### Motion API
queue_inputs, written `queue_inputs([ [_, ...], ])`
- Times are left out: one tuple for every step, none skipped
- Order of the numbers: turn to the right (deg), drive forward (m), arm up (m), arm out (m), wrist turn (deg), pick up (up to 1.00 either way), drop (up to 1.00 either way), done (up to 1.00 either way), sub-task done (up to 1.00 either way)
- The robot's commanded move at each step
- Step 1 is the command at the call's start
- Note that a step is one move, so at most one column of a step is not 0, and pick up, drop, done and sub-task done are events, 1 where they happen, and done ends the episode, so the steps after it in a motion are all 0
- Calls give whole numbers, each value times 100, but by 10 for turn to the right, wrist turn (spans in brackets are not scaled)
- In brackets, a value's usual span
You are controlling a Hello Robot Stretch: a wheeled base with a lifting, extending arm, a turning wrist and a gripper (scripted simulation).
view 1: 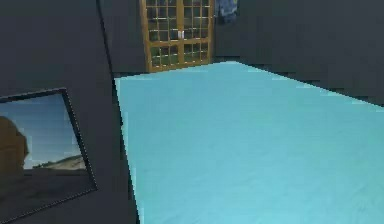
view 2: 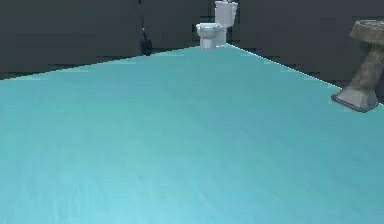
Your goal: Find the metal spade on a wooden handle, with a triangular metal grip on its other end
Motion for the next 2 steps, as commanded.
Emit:
queue_inputs([
  [450, 0, 0, 0, 0, 0, 0, 0, 0],
  [210, 0, 0, 0, 0, 0, 0, 0, 0],
])
